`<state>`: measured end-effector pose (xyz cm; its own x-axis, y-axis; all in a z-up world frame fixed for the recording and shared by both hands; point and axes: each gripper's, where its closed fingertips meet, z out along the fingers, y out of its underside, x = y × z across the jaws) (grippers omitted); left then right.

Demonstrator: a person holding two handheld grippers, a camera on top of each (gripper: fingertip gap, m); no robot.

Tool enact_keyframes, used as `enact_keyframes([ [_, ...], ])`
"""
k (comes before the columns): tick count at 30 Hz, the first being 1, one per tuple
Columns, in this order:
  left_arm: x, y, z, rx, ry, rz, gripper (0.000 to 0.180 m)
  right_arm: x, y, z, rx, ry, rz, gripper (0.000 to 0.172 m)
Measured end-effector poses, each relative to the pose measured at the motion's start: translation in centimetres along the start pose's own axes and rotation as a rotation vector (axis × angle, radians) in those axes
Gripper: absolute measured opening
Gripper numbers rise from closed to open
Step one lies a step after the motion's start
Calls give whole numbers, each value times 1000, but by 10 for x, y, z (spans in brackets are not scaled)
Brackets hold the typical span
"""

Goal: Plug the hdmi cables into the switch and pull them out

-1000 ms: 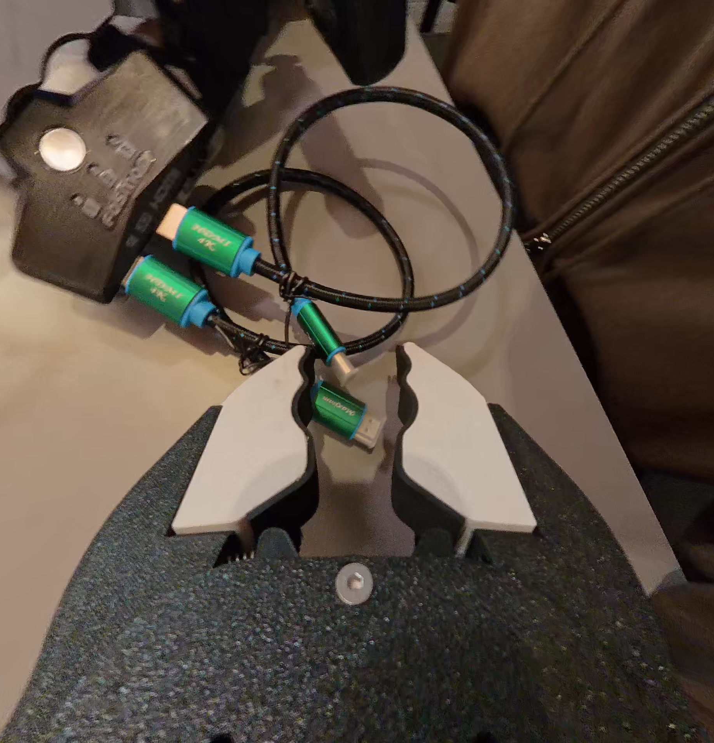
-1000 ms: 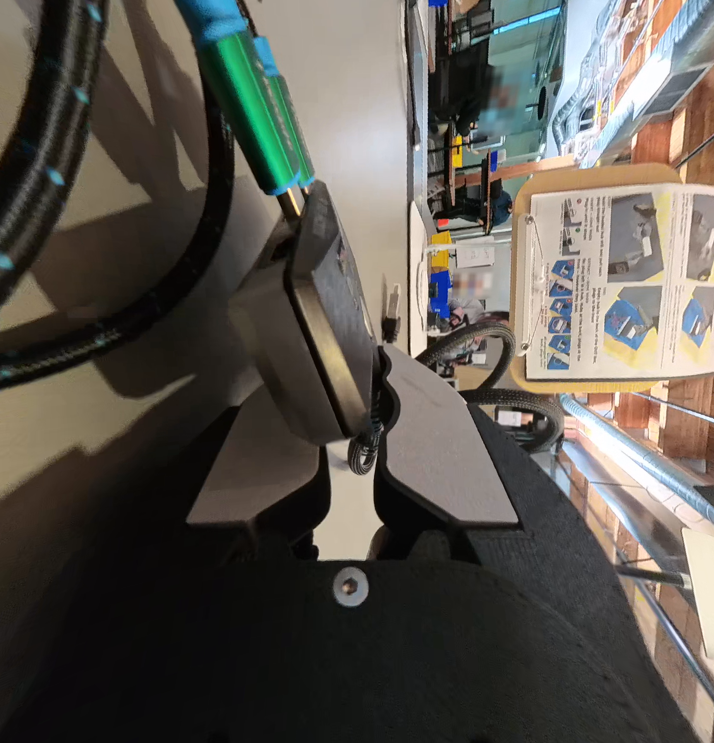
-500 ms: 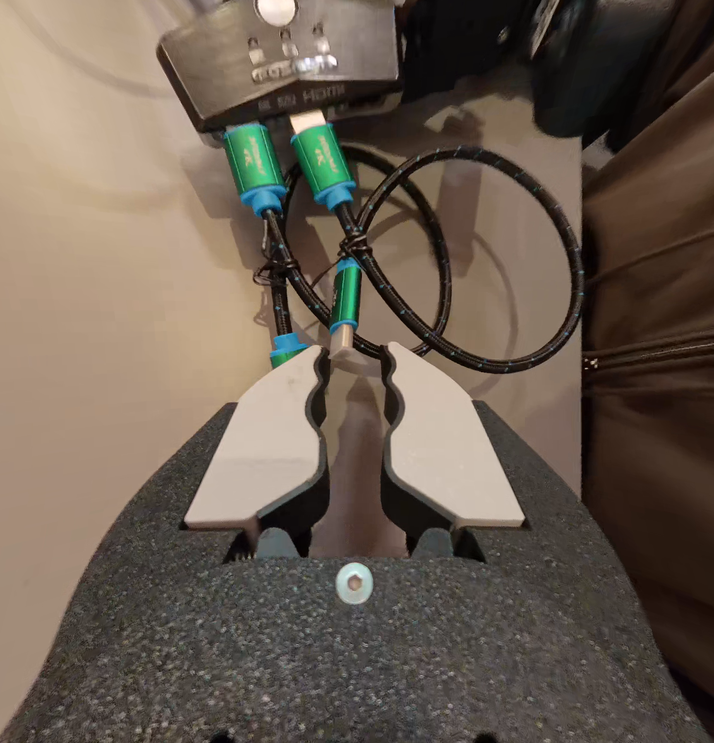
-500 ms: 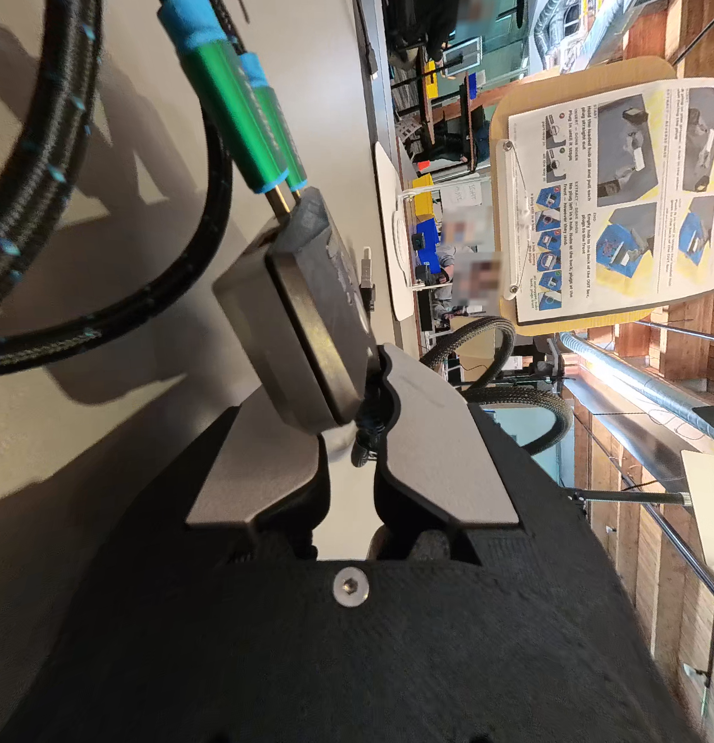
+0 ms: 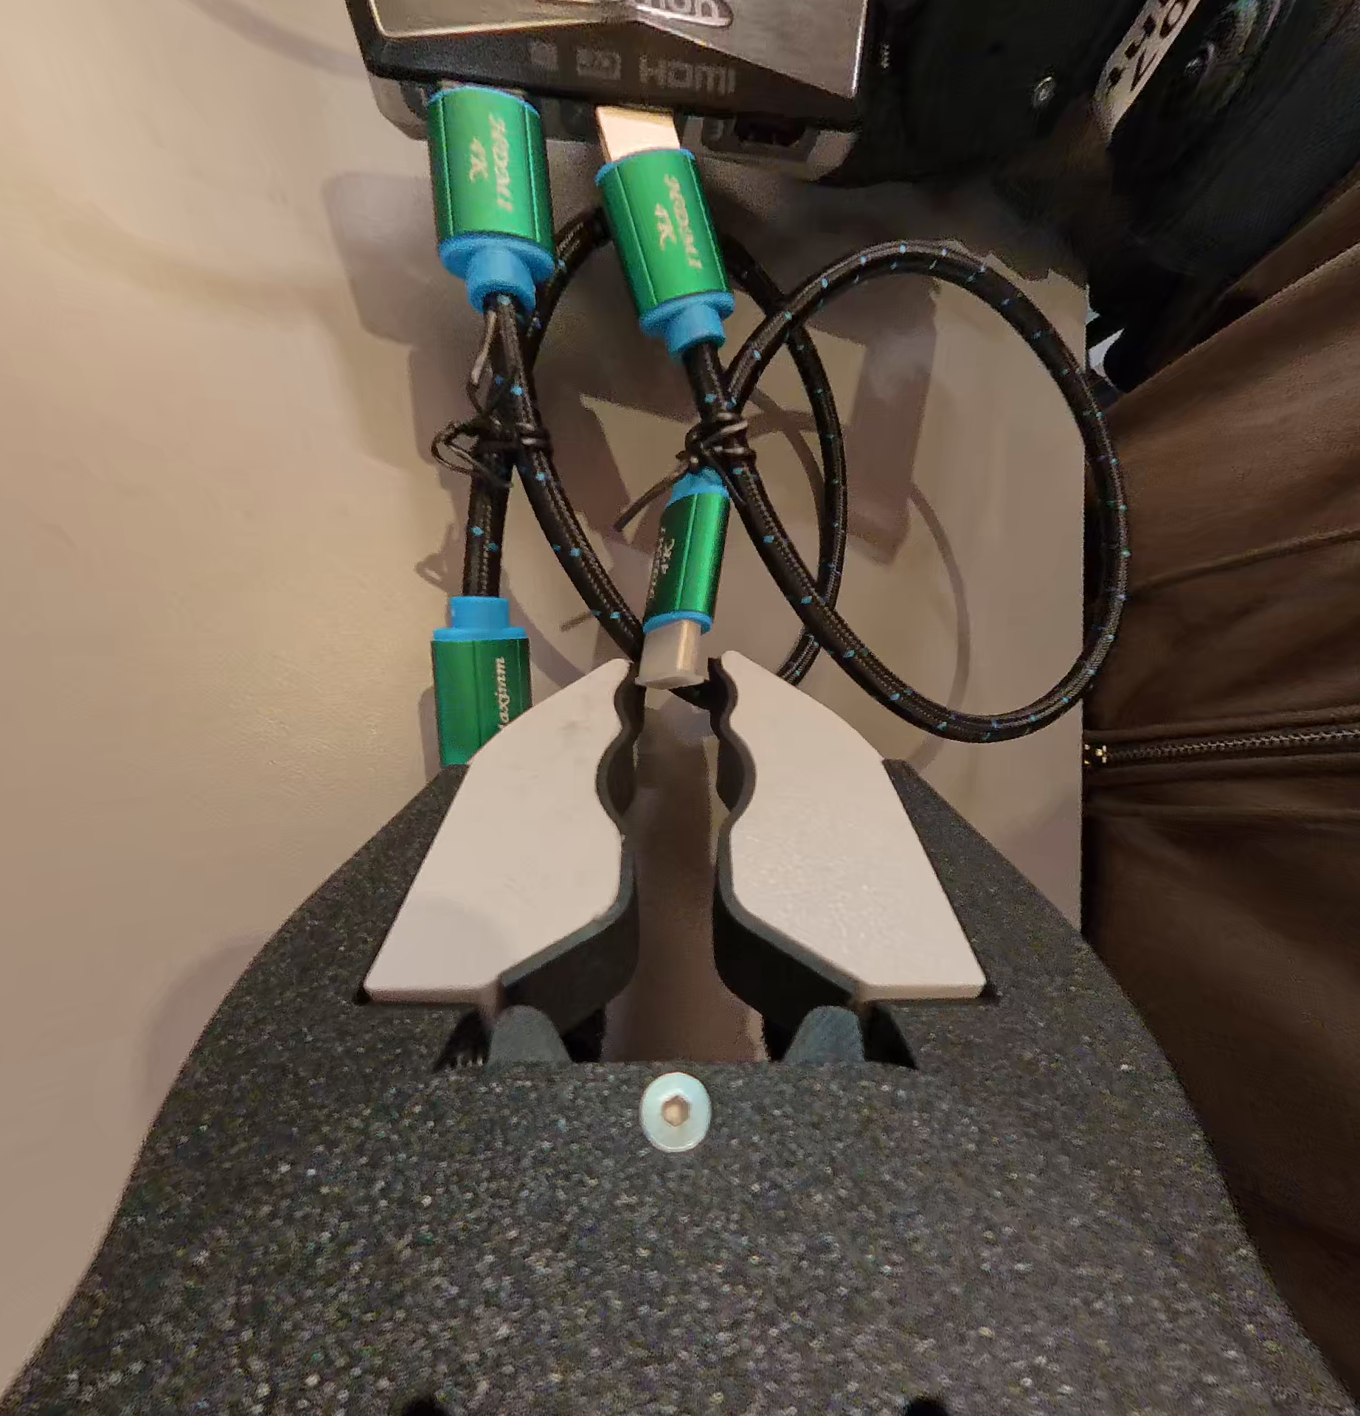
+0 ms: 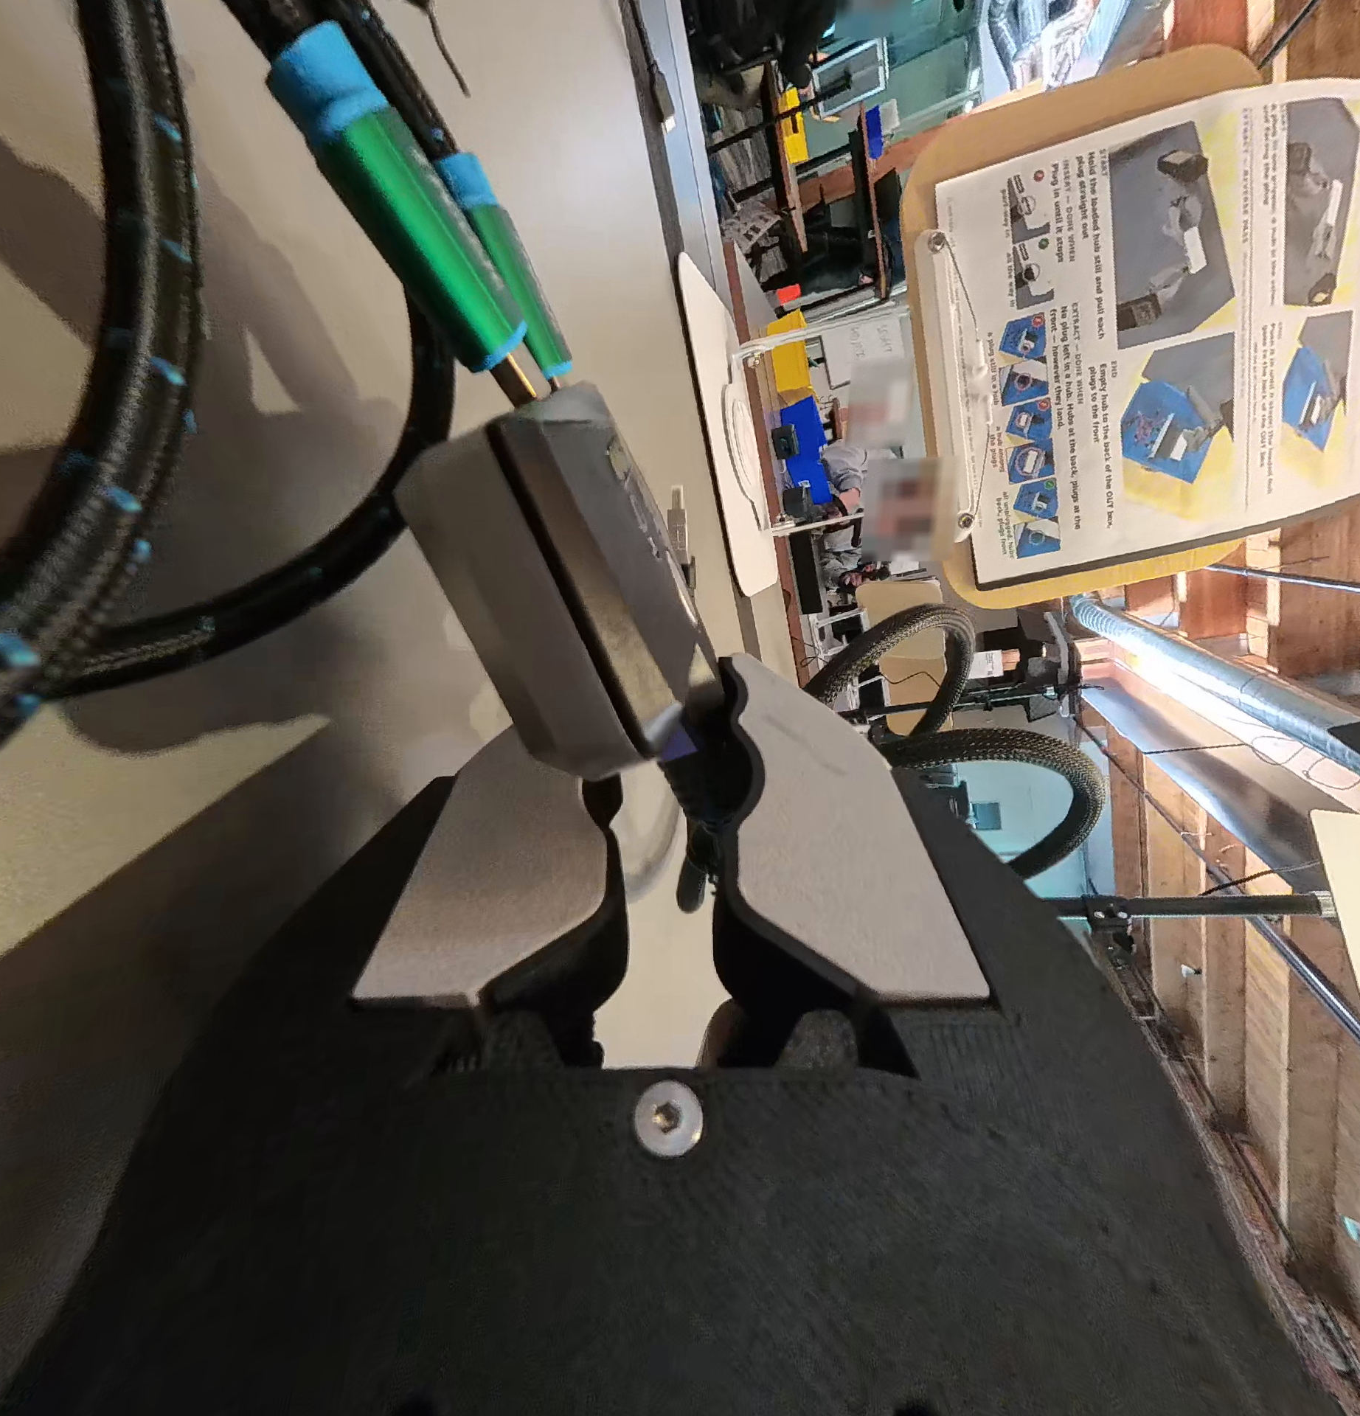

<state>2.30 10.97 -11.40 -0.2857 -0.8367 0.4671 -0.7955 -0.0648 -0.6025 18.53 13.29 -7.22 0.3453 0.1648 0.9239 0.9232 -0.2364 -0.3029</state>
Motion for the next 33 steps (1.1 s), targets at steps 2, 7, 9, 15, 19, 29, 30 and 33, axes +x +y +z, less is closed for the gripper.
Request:
enact_keyframes([
  [2,-4,-3,0,23,-23,15,16,1,2,0,1,-1,3,22],
  [7,-18,-10,-16,57,-126,78,13,2,-3,-4,49,-1,-6,21],
  [9,-15,-8,-20,29,-124,157,13,2,-9,-6,86,-4,-9,21],
  [15,-1,16,-19,-95,7,267,14,-12,-22,-15,202,-66,-91,21],
  [19,-5,32,-27,-155,54,171,18,-24,-31,-15,183,-75,-149,21],
  [29,22,-34,-53,118,-92,221,24,-28,-39,-15,170,-55,-159,21],
  [30,22,-37,-44,100,-108,211,25,-28,-40,-15,169,-51,-162,21],
  [33,21,-35,-21,45,-127,178,31,-26,-43,-15,160,-32,-165,21],
])
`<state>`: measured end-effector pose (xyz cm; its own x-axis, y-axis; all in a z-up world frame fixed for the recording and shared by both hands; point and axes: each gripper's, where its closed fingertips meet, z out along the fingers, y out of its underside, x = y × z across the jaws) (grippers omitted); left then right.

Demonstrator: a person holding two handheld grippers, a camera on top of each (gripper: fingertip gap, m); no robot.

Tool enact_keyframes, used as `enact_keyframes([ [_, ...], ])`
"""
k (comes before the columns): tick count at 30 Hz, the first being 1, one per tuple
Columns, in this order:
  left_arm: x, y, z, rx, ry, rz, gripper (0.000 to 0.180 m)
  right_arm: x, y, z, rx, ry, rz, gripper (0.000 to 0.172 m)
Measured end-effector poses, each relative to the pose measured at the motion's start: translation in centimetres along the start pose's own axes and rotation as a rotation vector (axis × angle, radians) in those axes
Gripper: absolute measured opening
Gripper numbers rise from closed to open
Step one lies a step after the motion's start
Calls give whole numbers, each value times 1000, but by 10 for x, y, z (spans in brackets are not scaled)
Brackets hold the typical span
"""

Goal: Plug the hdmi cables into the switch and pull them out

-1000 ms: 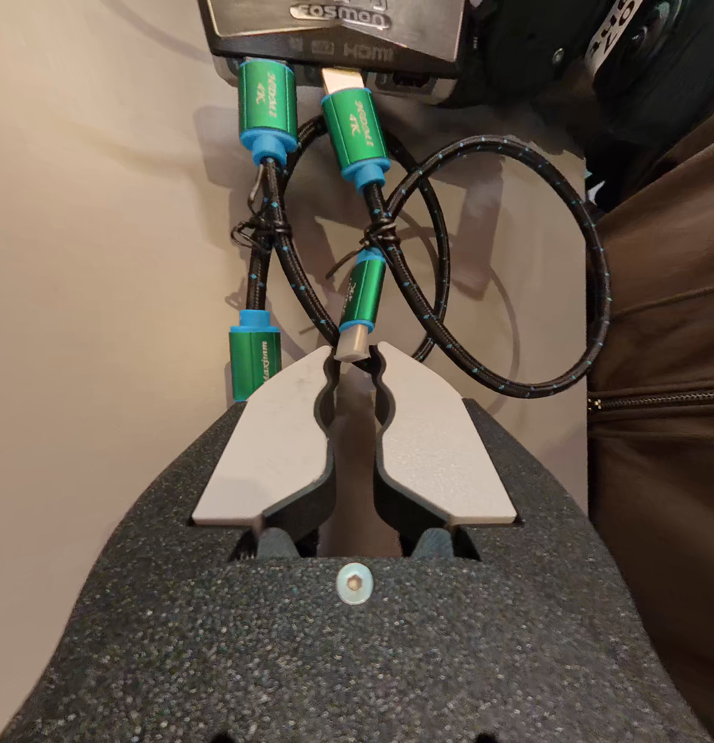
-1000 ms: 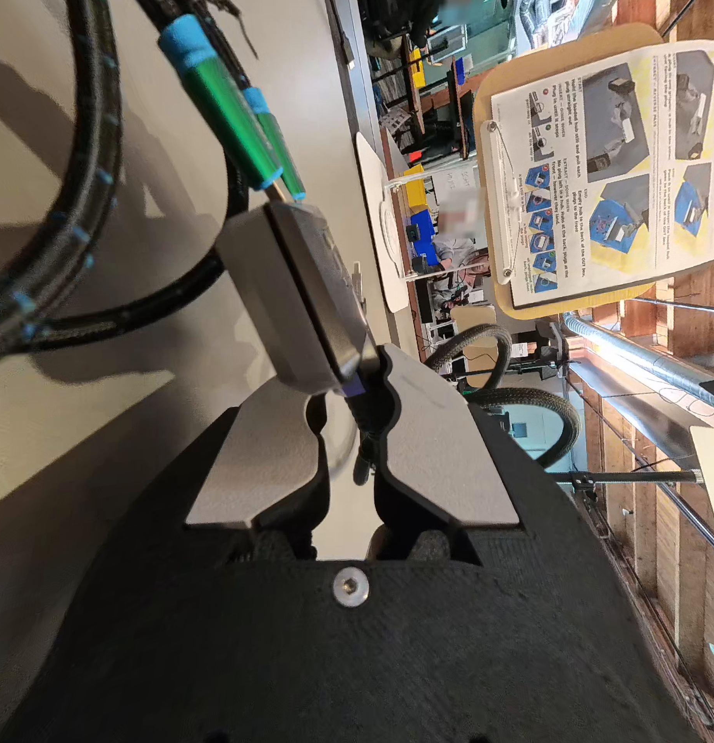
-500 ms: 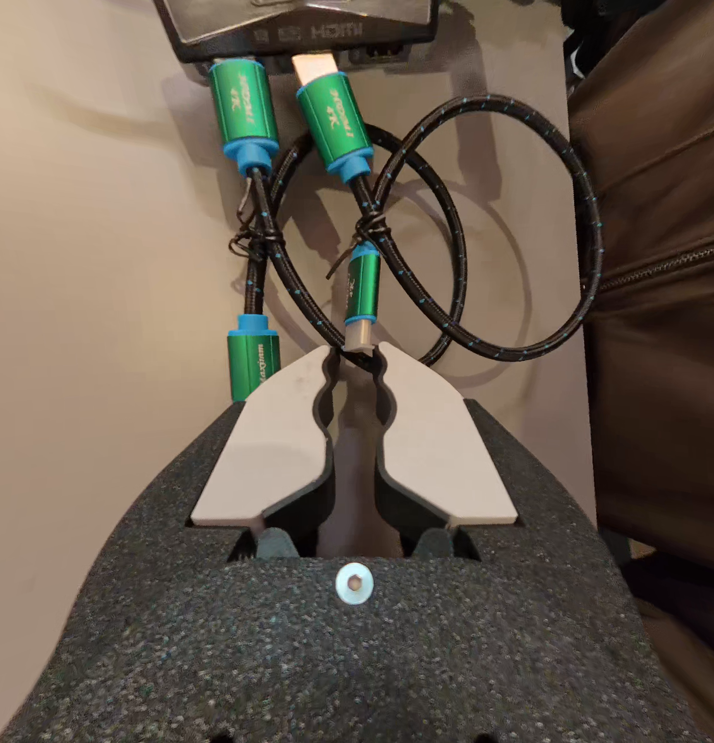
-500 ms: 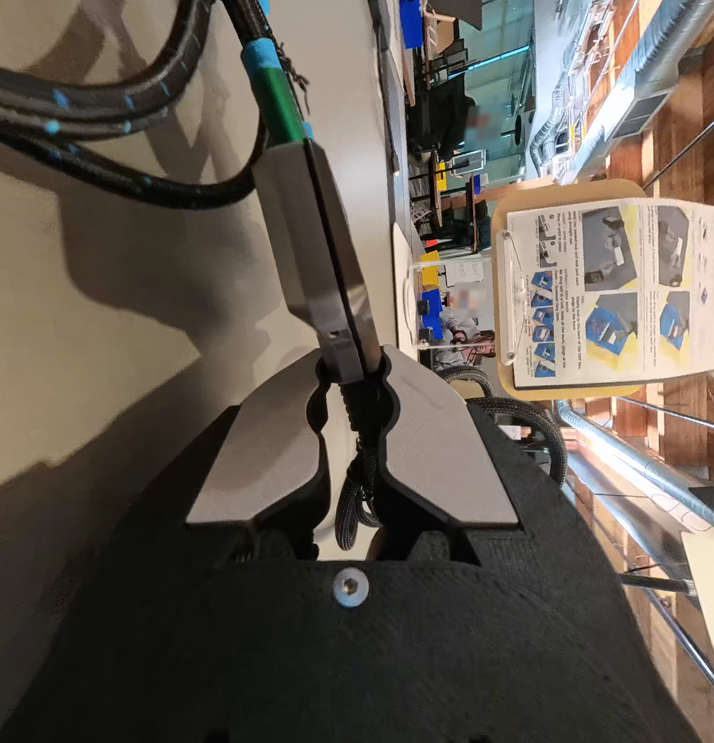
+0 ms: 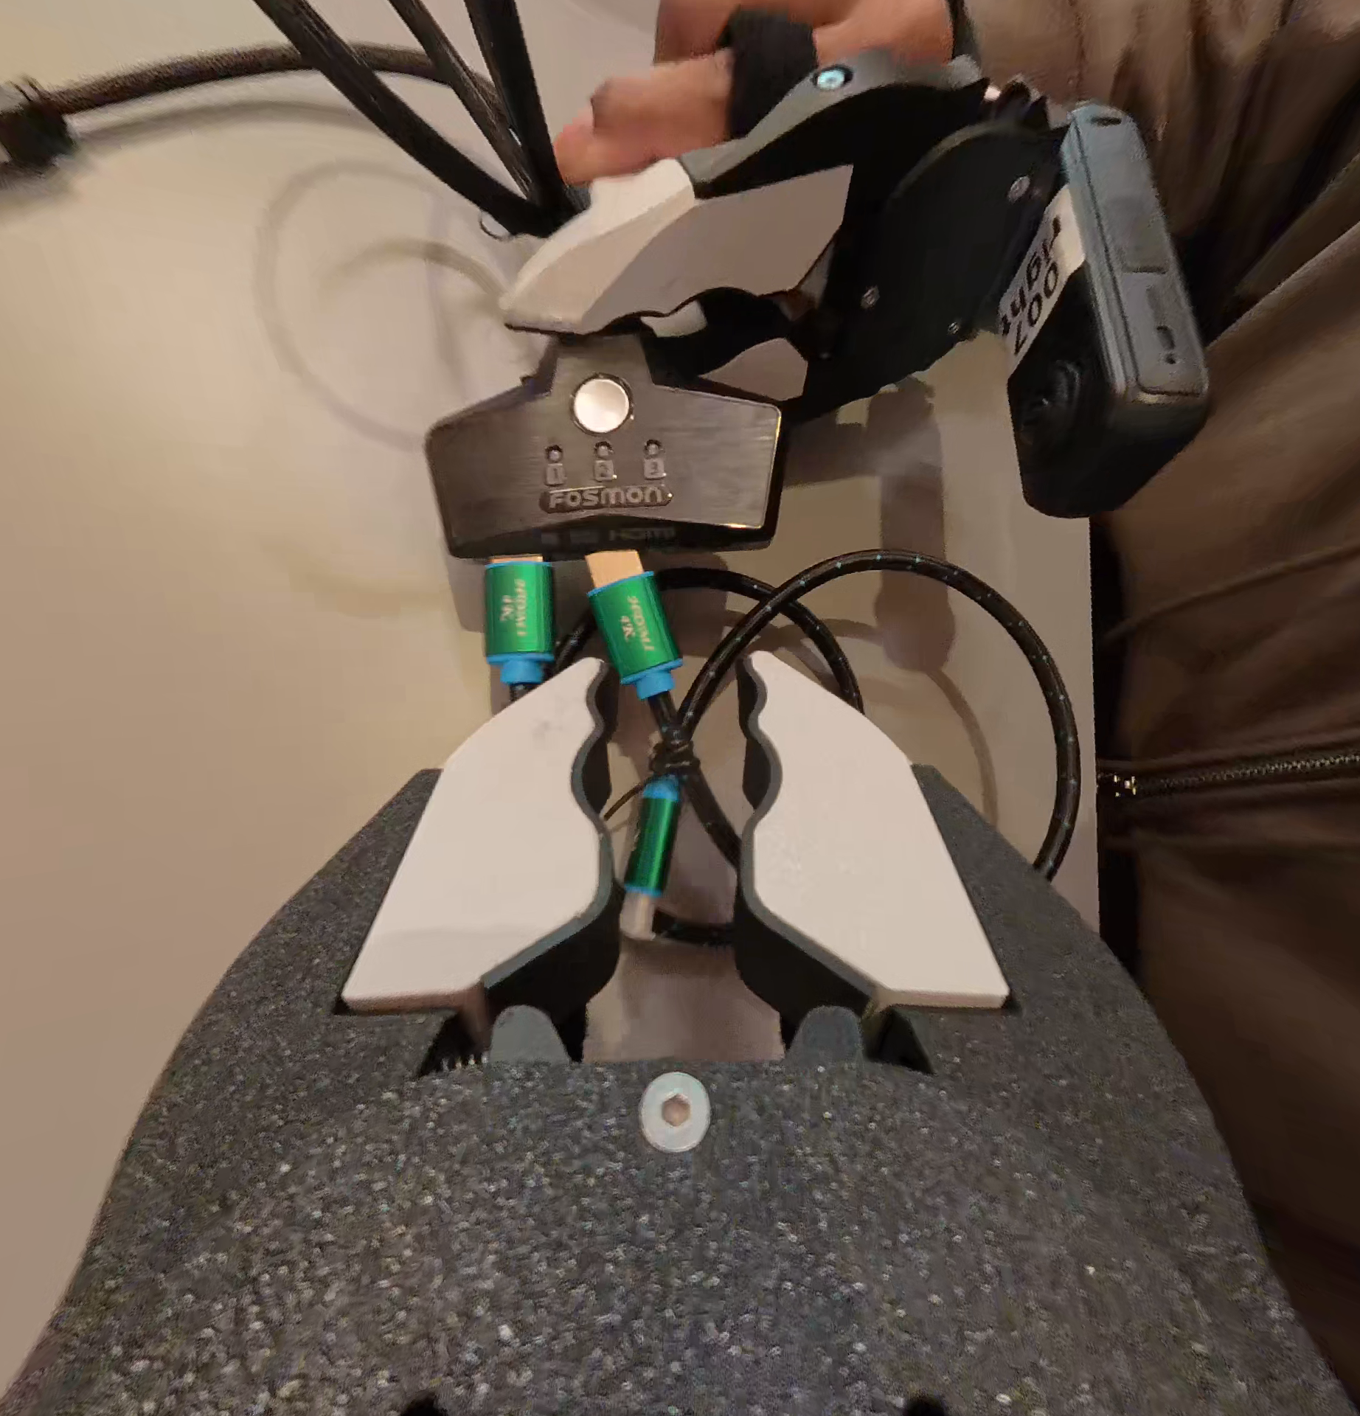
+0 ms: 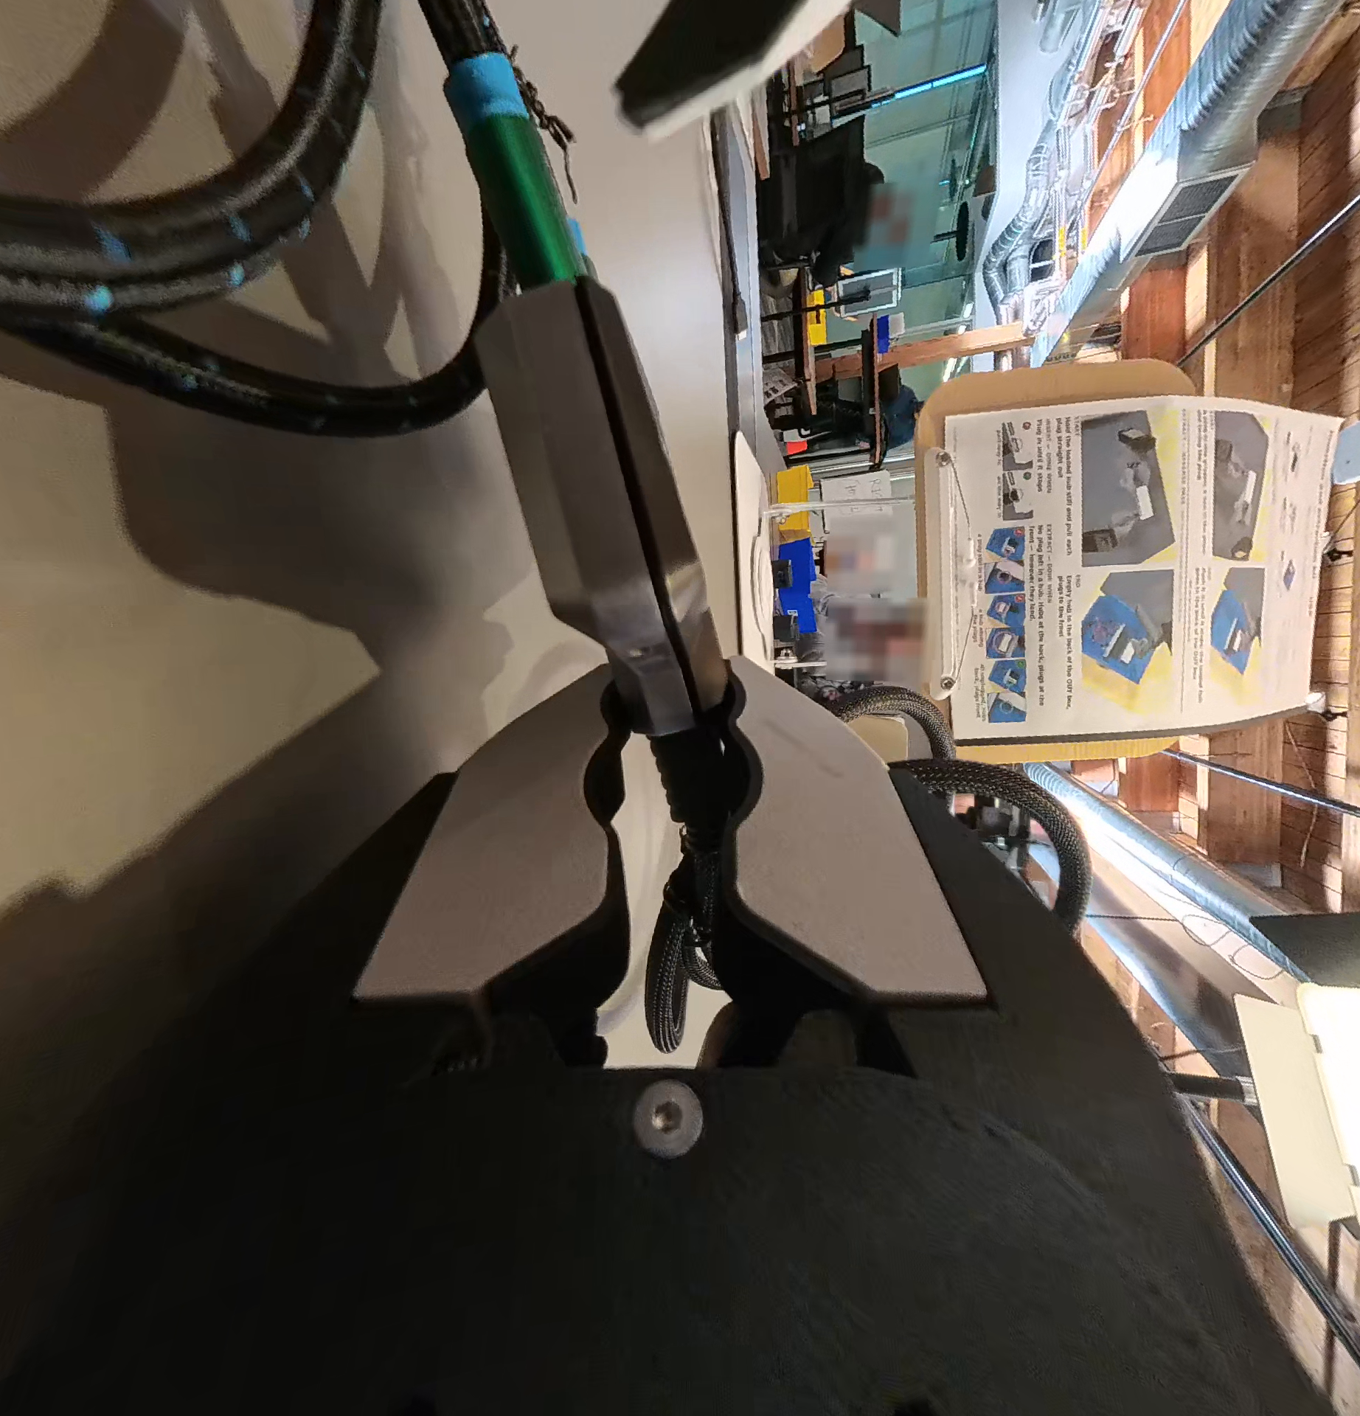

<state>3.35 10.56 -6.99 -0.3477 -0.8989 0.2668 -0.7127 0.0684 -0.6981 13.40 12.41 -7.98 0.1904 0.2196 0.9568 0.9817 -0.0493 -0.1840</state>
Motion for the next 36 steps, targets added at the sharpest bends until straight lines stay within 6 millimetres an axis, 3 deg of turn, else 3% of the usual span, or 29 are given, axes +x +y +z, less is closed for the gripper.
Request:
enact_keyframes([
  [4,-8,9,16,-73,-73,-12,37,0,-3,0,3,10,-13,21],
  [9,-5,21,31,-165,-82,17,30,-3,-7,0,25,1,-18,21],
  [10,-8,23,32,-184,-107,35,23,-4,-7,0,28,-1,-29,21],
  [23,-7,36,27,-291,-103,286,22,-13,-20,-7,165,-13,-160,21],
  [30,-19,30,25,-186,-92,120,21,-4,-13,-6,59,36,-172,32],
  [36,-32,30,23,-168,-156,45,21,-5,-19,-11,-3,53,-208,43],
])
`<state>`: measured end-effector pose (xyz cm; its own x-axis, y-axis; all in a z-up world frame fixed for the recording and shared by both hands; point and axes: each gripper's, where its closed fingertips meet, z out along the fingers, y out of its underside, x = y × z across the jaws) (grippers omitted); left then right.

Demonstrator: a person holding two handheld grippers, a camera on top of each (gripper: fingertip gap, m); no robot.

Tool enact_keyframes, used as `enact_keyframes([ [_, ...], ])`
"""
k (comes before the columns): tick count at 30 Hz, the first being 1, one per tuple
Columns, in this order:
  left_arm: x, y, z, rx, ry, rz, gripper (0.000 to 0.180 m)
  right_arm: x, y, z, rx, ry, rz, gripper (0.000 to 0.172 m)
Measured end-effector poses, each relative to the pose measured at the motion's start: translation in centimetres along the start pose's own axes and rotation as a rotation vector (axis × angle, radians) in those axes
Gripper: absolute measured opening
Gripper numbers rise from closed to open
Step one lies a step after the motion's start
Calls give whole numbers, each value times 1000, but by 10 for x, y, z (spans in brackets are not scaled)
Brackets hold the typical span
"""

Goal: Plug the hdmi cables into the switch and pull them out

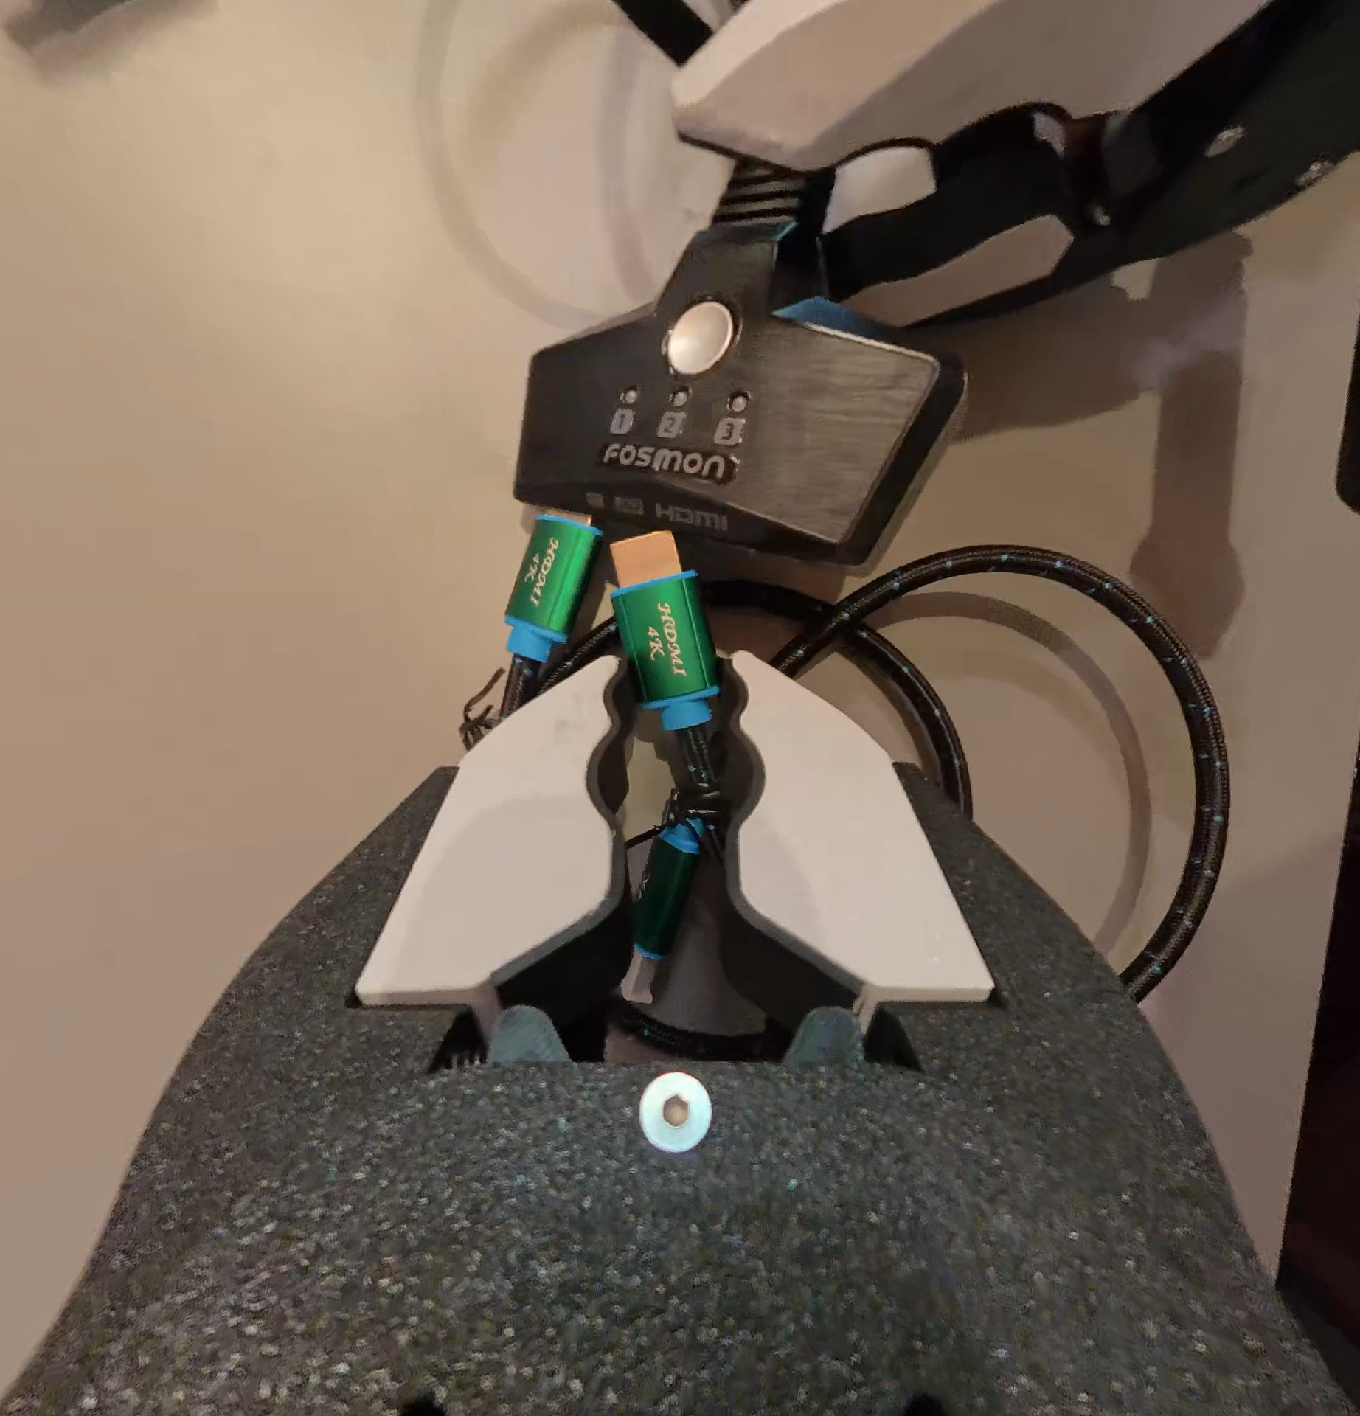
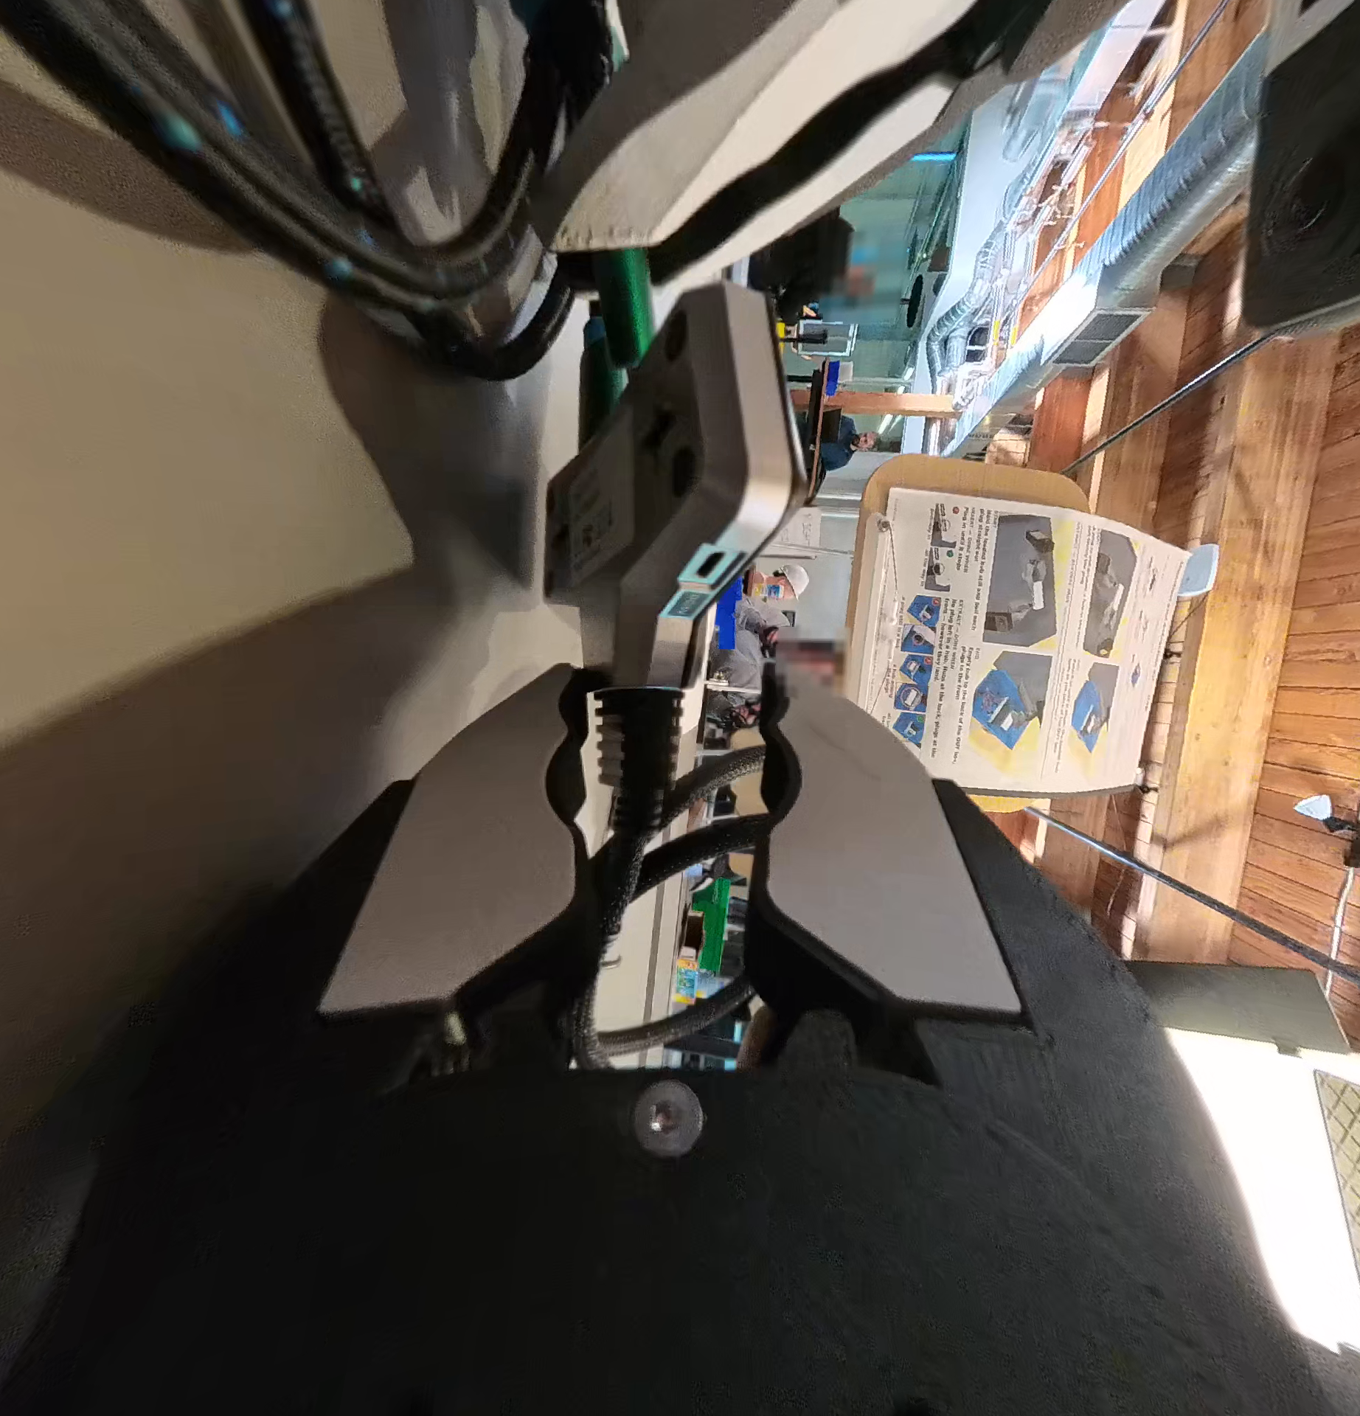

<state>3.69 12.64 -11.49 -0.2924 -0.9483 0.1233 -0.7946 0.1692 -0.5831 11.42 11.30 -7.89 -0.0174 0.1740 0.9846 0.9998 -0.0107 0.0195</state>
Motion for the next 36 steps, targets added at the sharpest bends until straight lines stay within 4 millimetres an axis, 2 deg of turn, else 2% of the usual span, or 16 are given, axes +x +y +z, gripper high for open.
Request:
enact_keyframes([
  [9,-2,4,1,-11,-7,8,22,3,-4,3,-43,39,-29,43],
  [13,5,0,2,3,23,23,22,11,1,2,-57,62,-13,49],
  [17,13,-3,6,9,54,33,22,8,-4,5,-61,52,-30,53],
  [20,18,-4,8,0,65,73,22,-1,-6,8,-66,-9,-9,46],
  [23,21,-5,9,-5,71,87,22,-12,-4,12,-74,-89,2,26],
  [26,18,0,11,-60,21,152,22,-21,-9,14,-20,-130,-21,22],
  [36,15,9,6,-164,-51,276,22,-22,-21,22,96,-150,-106,22],
])
